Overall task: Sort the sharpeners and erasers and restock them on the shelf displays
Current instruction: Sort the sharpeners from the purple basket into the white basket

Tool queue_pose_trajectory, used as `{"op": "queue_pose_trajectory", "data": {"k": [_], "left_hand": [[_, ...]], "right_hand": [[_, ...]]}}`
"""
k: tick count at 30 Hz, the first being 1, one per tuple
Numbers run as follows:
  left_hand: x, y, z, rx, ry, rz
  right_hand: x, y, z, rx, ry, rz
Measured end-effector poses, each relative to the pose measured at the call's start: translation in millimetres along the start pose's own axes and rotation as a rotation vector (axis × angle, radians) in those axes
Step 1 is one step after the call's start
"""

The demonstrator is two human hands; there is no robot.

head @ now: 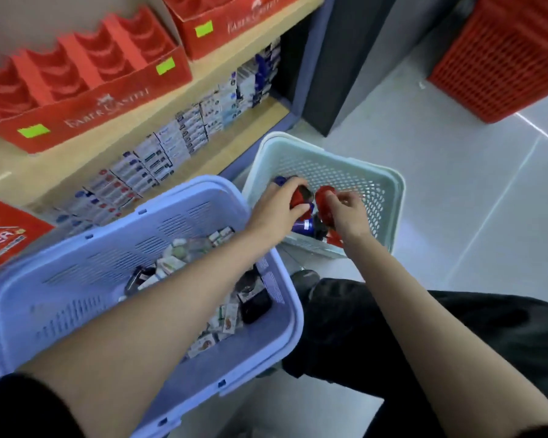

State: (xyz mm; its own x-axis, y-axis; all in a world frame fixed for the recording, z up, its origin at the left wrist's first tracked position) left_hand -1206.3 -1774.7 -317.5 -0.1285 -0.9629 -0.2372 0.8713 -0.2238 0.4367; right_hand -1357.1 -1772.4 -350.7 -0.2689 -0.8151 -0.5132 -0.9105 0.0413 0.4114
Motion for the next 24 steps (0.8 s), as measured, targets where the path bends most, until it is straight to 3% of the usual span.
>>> {"op": "queue_pose_trajectory", "data": {"k": [4, 7, 11, 14, 19, 24], "left_hand": [[17.9, 0.6, 3.3, 0.221, -0.015, -0.048], [3.9, 34.6, 10.8, 0.082, -0.061, -0.001], [-58.2, 113.5, -19.9, -0.14, -0.04, 0.182], [-124.5, 164.2, -78.4, -0.12, 0.113, 0.307], [-196.6, 177.9, -190.1, -0.128, 0.512, 0.212], [-220.7, 141.7, -247.5, -0.214, 0.694, 0.07]], "right_hand": [[18.9, -10.5, 25.6, -0.007, -0.106, -0.051], [15.0, -2.6, 25.2, 0.044, -0.099, -0.02], [-23.2, -0.5, -18.2, 0.188, 0.081, -0.075], [-76.2, -31.0, -64.6, 0.239, 0.307, -0.291], [-140.8, -157.6, -51.8, -0.232, 0.429, -0.72], [-152.8, -271.0, 19.1, -0.796, 0.558, -0.9]]}}
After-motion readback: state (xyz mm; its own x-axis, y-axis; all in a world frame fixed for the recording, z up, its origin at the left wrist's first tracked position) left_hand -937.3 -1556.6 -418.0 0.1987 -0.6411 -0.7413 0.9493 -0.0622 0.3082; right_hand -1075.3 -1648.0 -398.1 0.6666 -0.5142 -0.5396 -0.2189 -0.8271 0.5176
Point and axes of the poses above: each hand's wrist, its own x-axis towards the middle knuckle, its own y-axis out of the back of the hand, z = x × y, the point moved 8 cm from there along x, towards the middle knuckle, and after that the axes turned 10 degrees about -x, right-handed, at the moved point
